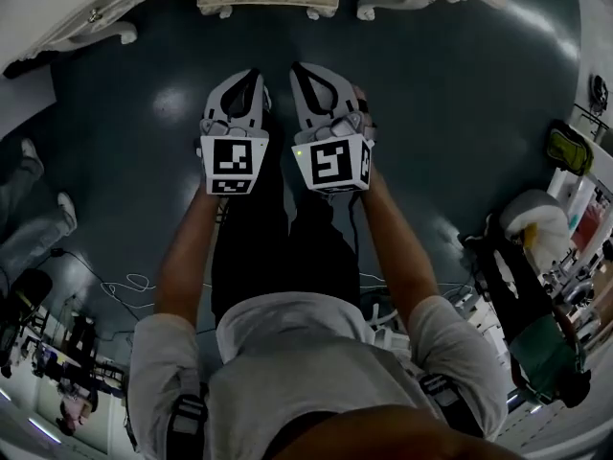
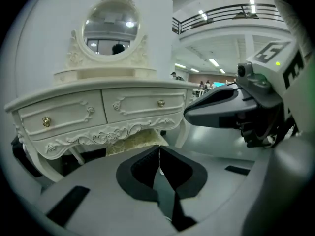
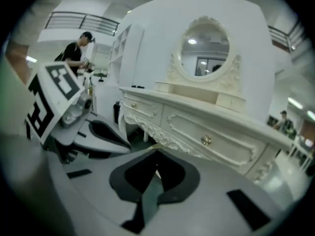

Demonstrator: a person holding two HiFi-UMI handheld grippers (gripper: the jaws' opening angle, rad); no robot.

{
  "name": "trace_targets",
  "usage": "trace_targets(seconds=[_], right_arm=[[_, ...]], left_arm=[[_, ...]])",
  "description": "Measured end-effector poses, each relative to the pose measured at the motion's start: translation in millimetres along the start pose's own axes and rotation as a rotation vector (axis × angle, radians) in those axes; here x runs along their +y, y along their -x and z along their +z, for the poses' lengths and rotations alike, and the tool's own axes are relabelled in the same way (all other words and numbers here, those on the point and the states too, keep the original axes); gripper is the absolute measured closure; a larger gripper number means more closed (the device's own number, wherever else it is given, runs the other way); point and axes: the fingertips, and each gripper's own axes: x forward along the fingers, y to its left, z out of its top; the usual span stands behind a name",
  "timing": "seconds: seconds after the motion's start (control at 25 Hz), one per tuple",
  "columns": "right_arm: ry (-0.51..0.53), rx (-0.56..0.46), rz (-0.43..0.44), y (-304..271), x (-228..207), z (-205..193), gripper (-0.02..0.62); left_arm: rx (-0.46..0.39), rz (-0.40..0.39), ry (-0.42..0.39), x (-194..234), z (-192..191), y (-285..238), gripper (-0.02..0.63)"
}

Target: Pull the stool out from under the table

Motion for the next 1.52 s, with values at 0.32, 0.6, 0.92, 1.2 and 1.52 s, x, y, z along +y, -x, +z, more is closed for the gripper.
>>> trace_targets(seconds=[0.32, 0.6, 0.92, 1.2, 1.52], right_arm=[[-0.044, 0.068, -0.062, -62.7, -16.2, -65.7, 0.581], [-0.171, 0.092, -0.060, -97.8, -22.6, -90.3, 0.581], [-0.195, 0.092, -0.061, -140.1, -37.0, -104.1, 0.581], [-0.276, 0.119, -0.100, -156.3, -73.6, -124.5, 0.581], [-0.277, 0.179, -0.090, -173.2, -95.6, -167.6, 0.369]], left_arm=[[0.050, 0.067, 0.099, 47.5, -55.0, -43.1, 0.597], [0.081, 0.049, 0.097, 62.8, -81.4, -78.9, 0.597], [0.075, 0.056, 0.173, 102.4, -86.7, -122.0, 0.597], [0.166, 0.066, 0.076, 131.0, -90.7, -153.8, 0.597], [0.258, 0.113, -0.004, 183.0, -123.5, -187.7, 0.499]])
